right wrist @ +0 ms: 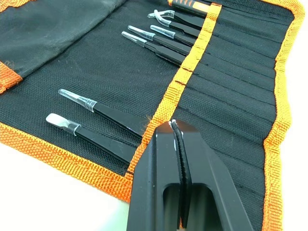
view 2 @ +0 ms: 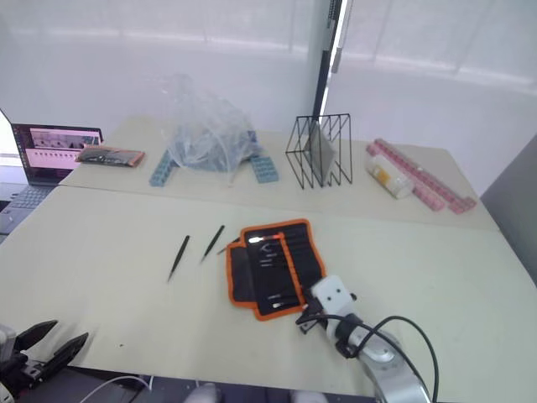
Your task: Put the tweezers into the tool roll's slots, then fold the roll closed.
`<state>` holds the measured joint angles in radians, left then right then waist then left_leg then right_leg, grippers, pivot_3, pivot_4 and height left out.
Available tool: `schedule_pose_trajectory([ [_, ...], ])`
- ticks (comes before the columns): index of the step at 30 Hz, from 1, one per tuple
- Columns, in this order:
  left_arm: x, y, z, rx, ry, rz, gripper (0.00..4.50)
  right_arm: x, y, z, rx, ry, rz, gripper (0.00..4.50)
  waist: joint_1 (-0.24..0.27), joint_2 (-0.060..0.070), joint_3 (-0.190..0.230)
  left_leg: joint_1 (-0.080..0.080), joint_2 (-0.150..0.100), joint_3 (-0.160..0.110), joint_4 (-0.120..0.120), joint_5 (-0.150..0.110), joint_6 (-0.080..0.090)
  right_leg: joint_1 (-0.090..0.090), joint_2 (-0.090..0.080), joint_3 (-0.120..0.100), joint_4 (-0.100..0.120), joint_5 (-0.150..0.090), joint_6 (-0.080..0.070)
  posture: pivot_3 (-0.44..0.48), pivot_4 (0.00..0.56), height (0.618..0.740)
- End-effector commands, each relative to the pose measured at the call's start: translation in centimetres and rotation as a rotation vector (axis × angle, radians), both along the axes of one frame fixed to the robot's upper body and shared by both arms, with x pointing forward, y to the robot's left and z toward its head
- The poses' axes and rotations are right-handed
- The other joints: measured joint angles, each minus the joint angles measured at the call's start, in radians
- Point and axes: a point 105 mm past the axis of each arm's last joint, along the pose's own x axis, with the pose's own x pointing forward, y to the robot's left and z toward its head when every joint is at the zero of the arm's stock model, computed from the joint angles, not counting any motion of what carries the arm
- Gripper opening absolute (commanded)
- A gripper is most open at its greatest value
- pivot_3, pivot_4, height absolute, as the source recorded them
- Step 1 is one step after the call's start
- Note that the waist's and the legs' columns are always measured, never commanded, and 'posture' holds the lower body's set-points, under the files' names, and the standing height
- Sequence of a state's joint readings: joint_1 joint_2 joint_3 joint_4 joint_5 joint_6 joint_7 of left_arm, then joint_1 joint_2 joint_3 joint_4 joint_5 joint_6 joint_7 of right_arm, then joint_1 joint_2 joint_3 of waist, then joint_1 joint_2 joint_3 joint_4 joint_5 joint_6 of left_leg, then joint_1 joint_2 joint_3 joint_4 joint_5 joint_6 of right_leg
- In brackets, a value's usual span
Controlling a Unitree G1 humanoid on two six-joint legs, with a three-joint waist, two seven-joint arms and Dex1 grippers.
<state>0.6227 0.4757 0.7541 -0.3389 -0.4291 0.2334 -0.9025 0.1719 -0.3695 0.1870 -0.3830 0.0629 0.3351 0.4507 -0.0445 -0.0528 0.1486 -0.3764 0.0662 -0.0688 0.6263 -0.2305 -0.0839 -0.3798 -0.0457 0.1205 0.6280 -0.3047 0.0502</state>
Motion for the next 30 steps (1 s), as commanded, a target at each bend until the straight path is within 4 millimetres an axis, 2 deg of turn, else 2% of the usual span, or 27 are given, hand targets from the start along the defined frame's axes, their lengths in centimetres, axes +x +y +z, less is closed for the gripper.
schedule_pose_trajectory([
  [1, 0.8, -1.1, 1.0, 0.012, -0.047, -0.034, 3.76, -2.0, -1.9, -6.0, -0.089, 0.269, -0.048, 0.00, 0.000, 0.000, 0.000, -0.001, 0.001, 0.001, 0.000, 0.000, 0.000, -0.002, 0.000, 0.000, 0.000, 0.000, 0.000, 0.000, 0.150, 0.720],
  [5, 2.2, -2.4, 1.1, 0.015, -0.067, -0.066, 3.76, -1.9, -1.9, -6.0, -0.091, 0.270, -0.046, 0.00, 0.000, 0.000, 0.000, -0.003, 0.001, 0.007, 0.000, 0.000, 0.001, -0.007, 0.001, 0.001, 0.003, 0.002, -0.002, 0.000, 0.150, 0.720],
  [11, 6.3, -5.6, 1.2, -0.028, -0.111, -0.047, 3.76, -1.8, -2.0, -6.0, -0.094, 0.267, -0.050, 0.00, 0.001, 0.000, -0.001, -0.002, 0.001, 0.009, 0.000, 0.002, 0.003, -0.007, 0.003, 0.002, 0.004, 0.002, -0.001, 0.000, 0.150, 0.720],
  [13, 7.5, -6.3, 1.0, -0.027, -0.110, -0.019, 3.76, -1.8, -2.0, -6.0, -0.095, 0.265, -0.050, 0.00, 0.001, 0.000, -0.001, -0.001, 0.000, 0.009, 0.001, 0.005, 0.009, -0.006, 0.003, 0.002, 0.004, 0.003, 0.000, 0.000, 0.150, 0.720],
  [19, 10.7, -8.4, -0.2, -0.046, -0.063, 0.056, 3.76, -1.7, -1.9, -5.9, -0.092, 0.260, -0.055, 0.00, 0.000, -0.001, -0.001, 0.000, 0.000, 0.009, 0.000, 0.006, 0.011, -0.006, 0.004, 0.002, 0.005, 0.007, 0.000, 0.000, 0.150, 0.720],
  [25, 12.8, -10.4, -1.4, -0.039, -0.016, 0.074, 3.76, -1.7, -1.8, -5.8, -0.091, 0.257, -0.059, 0.00, 0.000, -0.001, -0.001, 0.001, -0.001, 0.009, 0.000, 0.006, 0.011, -0.005, 0.004, 0.003, 0.005, 0.009, 0.001, 0.000, 0.150, 0.720],
  [30, 13.8, -11.0, -2.9, -0.022, 0.056, 0.123, 3.76, -1.8, -1.8, -5.8, -0.090, 0.255, -0.063, 0.00, 0.004, 0.002, -0.003, 0.003, -0.002, 0.009, 0.001, 0.007, 0.011, -0.003, 0.004, 0.003, 0.005, 0.011, 0.001, 0.000, 0.150, 0.720],
])
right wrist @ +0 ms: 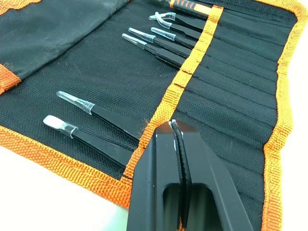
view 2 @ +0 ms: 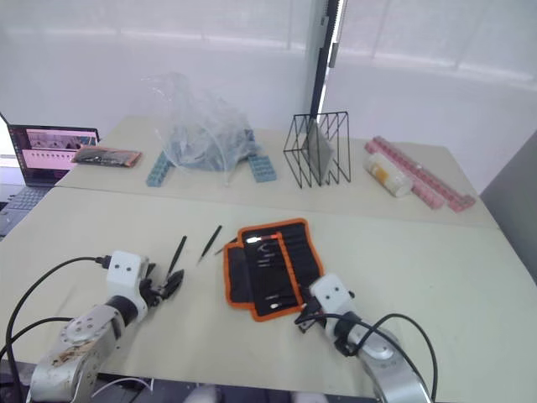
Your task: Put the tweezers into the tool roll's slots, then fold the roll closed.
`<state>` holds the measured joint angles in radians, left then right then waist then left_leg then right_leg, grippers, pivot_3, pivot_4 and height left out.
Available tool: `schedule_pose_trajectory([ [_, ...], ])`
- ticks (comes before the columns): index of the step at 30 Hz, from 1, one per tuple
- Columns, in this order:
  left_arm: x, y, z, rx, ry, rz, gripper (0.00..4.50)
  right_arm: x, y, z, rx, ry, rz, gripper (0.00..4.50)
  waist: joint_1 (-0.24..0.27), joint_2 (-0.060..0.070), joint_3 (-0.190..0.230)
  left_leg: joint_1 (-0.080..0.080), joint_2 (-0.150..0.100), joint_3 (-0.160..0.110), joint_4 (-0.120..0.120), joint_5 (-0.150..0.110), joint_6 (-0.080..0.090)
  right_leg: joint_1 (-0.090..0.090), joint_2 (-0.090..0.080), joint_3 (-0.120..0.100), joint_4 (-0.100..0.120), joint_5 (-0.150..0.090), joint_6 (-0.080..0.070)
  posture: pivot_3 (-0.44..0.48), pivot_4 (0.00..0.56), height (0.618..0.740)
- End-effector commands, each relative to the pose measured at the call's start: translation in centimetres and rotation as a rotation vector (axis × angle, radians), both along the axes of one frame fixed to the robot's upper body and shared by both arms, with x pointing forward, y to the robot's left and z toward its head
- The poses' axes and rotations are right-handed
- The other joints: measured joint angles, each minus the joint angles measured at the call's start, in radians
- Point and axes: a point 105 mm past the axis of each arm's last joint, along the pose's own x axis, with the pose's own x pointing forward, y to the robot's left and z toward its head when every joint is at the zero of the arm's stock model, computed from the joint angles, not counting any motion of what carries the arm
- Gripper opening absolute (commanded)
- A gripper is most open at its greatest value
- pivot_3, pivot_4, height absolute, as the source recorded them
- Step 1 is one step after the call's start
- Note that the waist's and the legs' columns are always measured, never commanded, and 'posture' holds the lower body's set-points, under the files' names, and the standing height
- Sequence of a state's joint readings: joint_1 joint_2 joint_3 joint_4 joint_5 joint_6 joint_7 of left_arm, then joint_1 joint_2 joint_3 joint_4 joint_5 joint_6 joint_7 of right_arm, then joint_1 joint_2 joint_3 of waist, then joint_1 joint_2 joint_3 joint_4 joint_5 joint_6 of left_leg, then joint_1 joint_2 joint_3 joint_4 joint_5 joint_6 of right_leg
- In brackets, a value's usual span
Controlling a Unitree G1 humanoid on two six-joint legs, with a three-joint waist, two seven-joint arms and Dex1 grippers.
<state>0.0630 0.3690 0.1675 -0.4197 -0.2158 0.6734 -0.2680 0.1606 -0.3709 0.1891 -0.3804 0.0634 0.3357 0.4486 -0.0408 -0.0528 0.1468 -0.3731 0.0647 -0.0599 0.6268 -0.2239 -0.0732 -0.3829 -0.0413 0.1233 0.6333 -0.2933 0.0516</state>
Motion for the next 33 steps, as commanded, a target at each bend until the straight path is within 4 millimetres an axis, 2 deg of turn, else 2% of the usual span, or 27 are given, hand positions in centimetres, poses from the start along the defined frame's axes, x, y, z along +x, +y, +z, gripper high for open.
schedule_pose_trajectory([
  [1, 0.3, -0.2, -1.6, 0.010, 0.070, 0.038, 3.51, -2.0, -1.9, -5.9, -0.089, 0.263, -0.067, 0.00, 0.000, 0.002, -0.001, 0.001, 0.000, 0.000, 0.000, 0.000, 0.000, 0.001, 0.000, 0.000, 0.000, 0.000, 0.000, 0.000, 0.150, 0.720],
  [3, 0.5, -0.5, -1.7, 0.006, 0.069, 0.036, 3.10, -2.0, -1.9, -5.9, -0.088, 0.262, -0.068, 0.00, 0.000, 0.004, -0.002, 0.001, 0.000, 0.000, 0.000, 0.000, 0.000, 0.001, 0.000, 0.000, -0.001, 0.000, 0.000, 0.000, 0.150, 0.720],
  [11, 1.3, -1.2, -1.8, -0.012, 0.060, 0.010, 0.46, -2.1, -1.9, -6.1, -0.090, 0.265, -0.068, 0.00, 0.003, 0.005, -0.003, 0.002, 0.000, 0.000, 0.000, 0.000, 0.000, 0.003, 0.000, 0.000, -0.001, 0.000, 0.000, 0.000, 0.150, 0.720],
  [13, 1.4, -1.2, -1.7, -0.009, 0.052, 0.006, 0.03, -2.1, -2.0, -6.1, -0.091, 0.267, -0.069, 0.00, 0.004, 0.005, -0.003, 0.002, 0.000, 0.000, 0.000, 0.000, 0.000, 0.003, 0.000, 0.000, -0.001, 0.000, 0.000, 0.000, 0.150, 0.720],
  [23, 0.6, 0.6, 0.1, 0.032, -0.009, -0.007, 0.03, -2.5, -1.8, -6.3, -0.091, 0.275, -0.067, 0.00, 0.000, 0.005, -0.003, 0.002, 0.000, 0.000, 0.000, 0.000, 0.000, 0.003, 0.000, 0.001, -0.002, 0.000, 0.000, 0.000, 0.150, 0.720],
  [28, -0.3, 1.5, 2.8, 0.095, -0.060, -0.082, 0.03, -2.6, -1.7, -6.4, -0.091, 0.278, -0.063, 0.00, -0.002, 0.003, -0.003, 0.001, 0.000, 0.000, -0.002, 0.000, -0.001, 0.000, 0.000, 0.000, -0.002, 0.000, 0.000, 0.000, 0.150, 0.720],
  [31, -0.3, 1.2, 4.1, 0.122, -0.086, -0.161, 0.03, -2.6, -1.6, -6.5, -0.090, 0.278, -0.060, 0.00, -0.001, 0.002, -0.003, -0.001, 0.001, 0.000, -0.002, 0.000, -0.001, -0.002, 0.000, 0.000, -0.002, 0.000, 0.000, 0.000, 0.150, 0.720],
  [33, 0.0, 0.4, 5.8, 0.151, -0.116, -0.253, 0.03, -2.6, -1.4, -6.5, -0.089, 0.278, -0.057, 0.00, -0.001, 0.002, -0.002, -0.001, 0.001, 0.000, -0.001, 0.000, -0.001, -0.002, 0.000, 0.000, -0.003, 0.000, 0.000, 0.000, 0.150, 0.720],
])
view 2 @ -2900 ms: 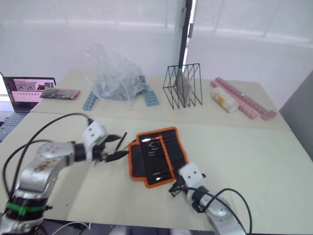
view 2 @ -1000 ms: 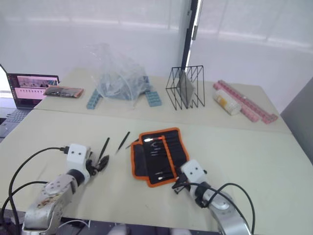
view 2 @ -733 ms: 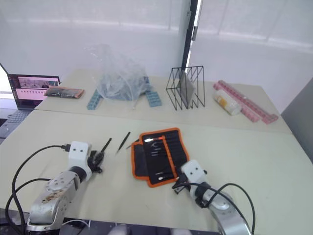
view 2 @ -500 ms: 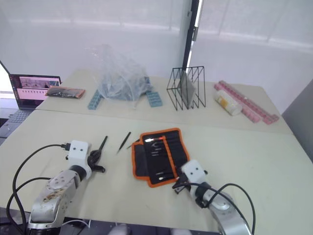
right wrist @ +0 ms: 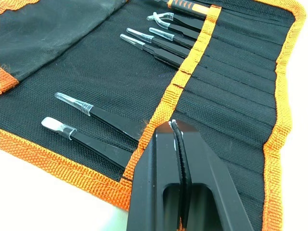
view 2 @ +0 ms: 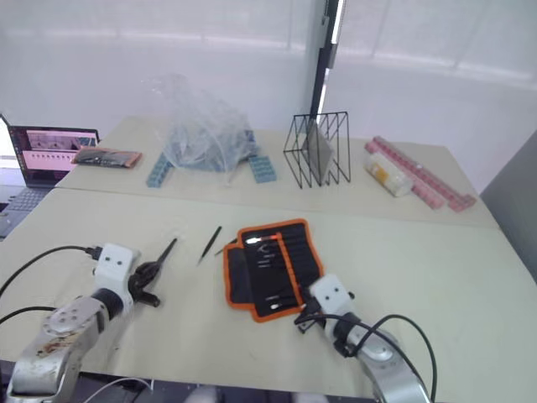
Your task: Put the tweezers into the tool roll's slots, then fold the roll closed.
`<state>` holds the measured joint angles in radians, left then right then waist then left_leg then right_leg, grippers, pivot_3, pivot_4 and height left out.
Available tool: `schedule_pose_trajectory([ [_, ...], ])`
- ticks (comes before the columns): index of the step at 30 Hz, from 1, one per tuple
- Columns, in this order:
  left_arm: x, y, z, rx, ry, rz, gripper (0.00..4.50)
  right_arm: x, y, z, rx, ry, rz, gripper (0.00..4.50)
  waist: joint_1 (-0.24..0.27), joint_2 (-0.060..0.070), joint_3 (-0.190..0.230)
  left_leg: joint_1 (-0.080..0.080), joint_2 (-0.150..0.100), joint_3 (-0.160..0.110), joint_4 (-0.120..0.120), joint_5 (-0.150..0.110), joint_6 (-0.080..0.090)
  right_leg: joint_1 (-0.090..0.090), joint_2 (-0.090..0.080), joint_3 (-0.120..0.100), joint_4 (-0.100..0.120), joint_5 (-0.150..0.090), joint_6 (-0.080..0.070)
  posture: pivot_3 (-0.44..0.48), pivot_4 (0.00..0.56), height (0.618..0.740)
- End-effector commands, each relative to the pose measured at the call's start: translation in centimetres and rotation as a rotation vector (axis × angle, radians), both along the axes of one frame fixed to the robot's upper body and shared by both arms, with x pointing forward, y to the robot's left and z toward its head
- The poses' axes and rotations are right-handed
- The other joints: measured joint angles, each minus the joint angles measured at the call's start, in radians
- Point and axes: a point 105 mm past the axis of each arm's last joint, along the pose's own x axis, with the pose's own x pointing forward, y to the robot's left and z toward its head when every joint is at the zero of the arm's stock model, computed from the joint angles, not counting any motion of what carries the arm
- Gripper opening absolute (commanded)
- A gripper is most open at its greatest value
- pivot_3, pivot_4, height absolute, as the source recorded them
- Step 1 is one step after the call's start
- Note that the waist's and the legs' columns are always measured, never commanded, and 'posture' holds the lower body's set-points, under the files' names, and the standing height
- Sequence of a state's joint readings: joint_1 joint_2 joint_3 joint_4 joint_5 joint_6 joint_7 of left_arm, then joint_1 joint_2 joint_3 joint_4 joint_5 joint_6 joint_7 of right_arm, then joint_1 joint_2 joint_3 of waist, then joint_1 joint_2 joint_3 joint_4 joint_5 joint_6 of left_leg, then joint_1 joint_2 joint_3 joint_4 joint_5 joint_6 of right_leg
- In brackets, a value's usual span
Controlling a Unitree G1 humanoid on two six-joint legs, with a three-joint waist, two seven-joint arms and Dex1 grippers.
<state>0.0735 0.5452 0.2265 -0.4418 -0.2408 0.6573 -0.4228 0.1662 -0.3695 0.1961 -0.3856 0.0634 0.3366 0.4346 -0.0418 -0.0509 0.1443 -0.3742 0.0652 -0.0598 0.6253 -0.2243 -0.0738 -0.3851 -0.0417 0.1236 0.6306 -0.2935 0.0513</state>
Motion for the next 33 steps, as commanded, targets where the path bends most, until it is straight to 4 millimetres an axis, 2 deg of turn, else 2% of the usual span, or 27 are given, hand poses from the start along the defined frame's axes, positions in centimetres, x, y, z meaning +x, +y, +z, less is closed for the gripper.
schedule_pose_trajectory([
  [1, 0.6, -1.8, 4.0, 0.034, -0.106, -0.170, 0.03, -2.5, -1.5, -6.4, -0.089, 0.278, -0.048, 0.00, 0.002, -0.001, 0.001, 0.000, 0.000, 0.000, 0.000, 0.000, 0.000, 0.000, 0.000, 0.000, 0.000, 0.000, 0.000, 0.000, 0.150, 0.720],
  [5, 1.3, -4.2, 5.9, 0.049, -0.116, -0.347, 0.03, -2.4, -1.3, -6.4, -0.090, 0.275, -0.046, 0.00, 0.001, -0.001, 0.001, -0.002, 0.000, 0.000, 0.000, -0.004, -0.007, -0.002, 0.000, -0.001, -0.001, 0.000, 0.000, 0.000, 0.150, 0.720],
  [8, 1.9, -7.2, 6.4, 0.046, -0.093, -0.517, 0.03, -2.3, -1.4, -6.3, -0.092, 0.272, -0.056, 0.00, -0.001, -0.001, 0.000, -0.001, 0.000, 0.001, 0.000, -0.001, -0.002, -0.001, 0.000, 0.000, -0.001, 0.000, 0.000, 0.000, 0.150, 0.720],
  [11, 2.4, -9.2, 6.4, 0.042, -0.060, -0.611, 0.03, -2.3, -1.4, -6.4, -0.094, 0.273, -0.059, 0.00, -0.004, -0.001, 0.000, -0.002, 0.000, 0.001, 0.000, 0.000, 0.000, -0.001, 0.000, 0.000, 0.000, 0.000, 0.000, 0.000, 0.150, 0.720],
  [14, 2.6, -12.2, 6.4, 0.051, -0.049, -0.742, 0.03, -2.4, -1.4, -6.4, -0.097, 0.275, -0.063, 0.00, -0.004, -0.002, 0.000, -0.003, 0.000, 0.001, 0.000, 0.000, 0.000, -0.002, 0.001, 0.000, 0.001, 0.000, 0.000, 0.000, 0.150, 0.720],
  [17, 2.7, -14.5, 5.3, 0.101, 0.023, -0.847, 0.03, -2.6, -1.3, -6.5, -0.097, 0.277, -0.065, 0.00, -0.002, -0.003, 0.000, -0.003, 0.000, 0.001, 0.000, 0.000, 0.001, -0.001, 0.001, 0.000, 0.000, 0.001, 0.001, 0.000, 0.150, 0.720],
  [23, 1.8, -15.5, 3.0, 0.217, 0.160, -0.954, 0.03, -2.8, -1.3, -6.3, -0.096, 0.275, -0.080, 0.00, -0.006, -0.003, -0.001, -0.007, 0.000, 0.001, 0.000, 0.000, 0.001, -0.001, 0.003, 0.001, 0.003, 0.001, 0.001, 0.000, 0.150, 0.720],
  [25, 1.8, -15.4, 2.6, 0.253, 0.186, -0.960, 0.03, -2.9, -1.3, -6.3, -0.095, 0.275, -0.084, 0.00, -0.005, -0.002, 0.000, -0.009, 0.000, -0.001, 0.000, 0.000, 0.001, -0.002, 0.004, 0.001, 0.003, 0.004, 0.005, 0.000, 0.150, 0.720],
  [33, 2.2, -15.2, 1.7, 0.369, 0.252, -0.980, 0.03, -3.2, -1.1, -6.3, -0.087, 0.279, -0.105, 0.00, 0.000, -0.002, 0.000, -0.009, 0.000, -0.001, 0.000, 0.000, 0.001, -0.002, 0.004, 0.001, 0.002, 0.001, 0.001, 0.000, 0.150, 0.720],
])
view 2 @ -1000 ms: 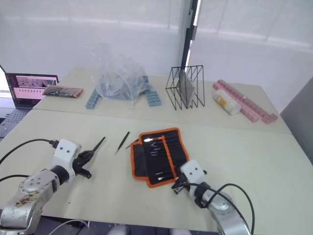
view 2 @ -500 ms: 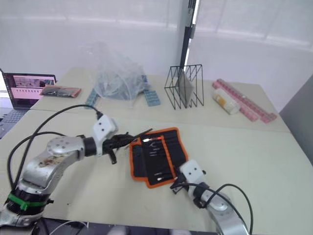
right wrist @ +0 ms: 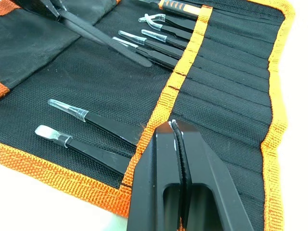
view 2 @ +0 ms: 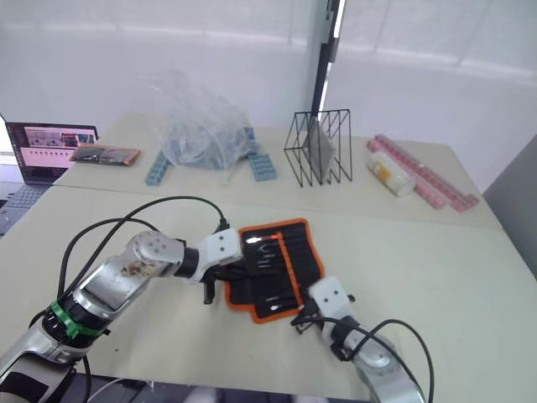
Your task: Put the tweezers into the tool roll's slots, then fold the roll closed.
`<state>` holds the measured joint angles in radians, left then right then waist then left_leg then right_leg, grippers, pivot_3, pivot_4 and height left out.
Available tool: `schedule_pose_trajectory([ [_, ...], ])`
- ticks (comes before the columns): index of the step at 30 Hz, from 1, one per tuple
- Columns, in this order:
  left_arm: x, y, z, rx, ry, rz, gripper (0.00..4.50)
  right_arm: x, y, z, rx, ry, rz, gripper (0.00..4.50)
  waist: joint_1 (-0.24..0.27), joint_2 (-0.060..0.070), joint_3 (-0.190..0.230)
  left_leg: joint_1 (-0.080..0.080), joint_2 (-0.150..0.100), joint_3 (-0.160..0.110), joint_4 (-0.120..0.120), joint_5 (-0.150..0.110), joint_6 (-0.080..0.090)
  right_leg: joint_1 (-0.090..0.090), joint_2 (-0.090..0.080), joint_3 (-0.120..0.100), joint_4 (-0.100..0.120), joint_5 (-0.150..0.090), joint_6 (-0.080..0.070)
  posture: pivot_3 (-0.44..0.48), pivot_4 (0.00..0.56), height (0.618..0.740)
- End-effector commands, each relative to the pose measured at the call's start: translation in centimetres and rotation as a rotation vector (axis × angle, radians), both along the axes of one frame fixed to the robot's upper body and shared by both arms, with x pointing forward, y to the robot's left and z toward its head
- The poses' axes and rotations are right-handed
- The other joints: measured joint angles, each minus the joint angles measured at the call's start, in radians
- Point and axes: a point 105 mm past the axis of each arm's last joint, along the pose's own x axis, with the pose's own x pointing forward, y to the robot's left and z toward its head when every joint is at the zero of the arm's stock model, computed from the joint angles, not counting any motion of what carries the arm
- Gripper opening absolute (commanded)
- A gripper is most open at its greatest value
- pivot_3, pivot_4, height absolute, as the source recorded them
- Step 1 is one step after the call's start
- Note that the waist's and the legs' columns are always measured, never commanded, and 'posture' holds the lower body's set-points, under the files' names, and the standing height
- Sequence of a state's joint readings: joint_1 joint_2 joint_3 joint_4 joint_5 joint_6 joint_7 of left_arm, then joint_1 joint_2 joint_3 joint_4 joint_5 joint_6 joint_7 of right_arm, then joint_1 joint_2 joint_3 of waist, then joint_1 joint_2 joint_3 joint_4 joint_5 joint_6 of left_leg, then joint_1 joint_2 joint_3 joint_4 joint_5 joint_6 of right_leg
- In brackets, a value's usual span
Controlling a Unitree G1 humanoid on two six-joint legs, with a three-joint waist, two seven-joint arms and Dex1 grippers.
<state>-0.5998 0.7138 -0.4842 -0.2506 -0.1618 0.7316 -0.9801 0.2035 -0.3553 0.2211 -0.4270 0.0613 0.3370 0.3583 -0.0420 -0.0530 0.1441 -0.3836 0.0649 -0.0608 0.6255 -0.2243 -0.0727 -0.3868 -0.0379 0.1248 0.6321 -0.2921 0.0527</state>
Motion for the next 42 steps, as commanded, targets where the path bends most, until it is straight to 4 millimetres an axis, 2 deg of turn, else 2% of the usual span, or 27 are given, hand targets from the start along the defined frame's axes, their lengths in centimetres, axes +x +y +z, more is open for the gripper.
schedule_pose_trajectory([
  [1, 0.3, -0.2, 0.5, 0.044, -0.033, -0.025, 0.03, -2.8, -1.4, -6.5, -0.094, 0.299, -0.055, 0.00, 0.000, 0.000, 0.000, 0.000, 0.000, 0.000, 0.000, 0.000, 0.000, 0.000, 0.000, 0.000, 0.000, 0.000, 0.000, 0.000, 0.150, 0.720],
  [15, 1.2, -3.2, 0.1, 0.075, -0.050, -0.075, 0.03, -3.2, -1.5, -6.7, -0.095, 0.307, -0.068, 0.00, 0.006, 0.000, 0.000, -0.001, 0.000, 0.000, 0.001, 0.000, 0.000, 0.001, 0.000, 0.000, 0.000, 0.001, 0.002, 0.000, 0.150, 0.720],
  [20, 1.5, -3.7, -0.4, 0.092, -0.050, -0.081, 0.03, -3.3, -1.6, -6.7, -0.096, 0.308, -0.072, 0.00, 0.012, 0.000, -0.001, -0.001, 0.000, 0.000, 0.001, 0.000, 0.001, 0.001, 0.000, 0.000, 0.000, 0.002, 0.004, 0.000, 0.150, 0.720],
  [27, 1.4, -5.7, 0.0, 0.061, -0.057, -0.132, 0.03, -3.3, -1.5, -6.8, -0.095, 0.308, -0.076, 0.00, 0.023, -0.001, -0.002, -0.001, -0.001, 0.000, 0.001, 0.000, 0.001, 0.002, 0.000, 0.000, 0.000, 0.002, 0.004, 0.000, 0.150, 0.720],
  [31, 1.0, -5.5, 0.2, 0.061, -0.053, -0.148, 0.03, -3.3, -1.5, -6.7, -0.093, 0.305, -0.078, 0.00, 0.024, -0.002, -0.002, -0.001, 0.000, 0.000, 0.001, 0.000, 0.001, 0.001, 0.000, 0.000, 0.001, 0.004, 0.007, 0.000, 0.150, 0.720],
  [42, 0.8, -3.1, 0.7, 0.115, -0.051, -0.137, 0.03, -3.3, -1.4, -6.8, -0.093, 0.306, -0.073, 0.00, 0.023, 0.000, -0.003, -0.001, 0.000, 0.000, 0.001, 0.000, 0.001, 0.001, 0.001, 0.000, 0.001, 0.004, 0.007, 0.000, 0.150, 0.720],
])
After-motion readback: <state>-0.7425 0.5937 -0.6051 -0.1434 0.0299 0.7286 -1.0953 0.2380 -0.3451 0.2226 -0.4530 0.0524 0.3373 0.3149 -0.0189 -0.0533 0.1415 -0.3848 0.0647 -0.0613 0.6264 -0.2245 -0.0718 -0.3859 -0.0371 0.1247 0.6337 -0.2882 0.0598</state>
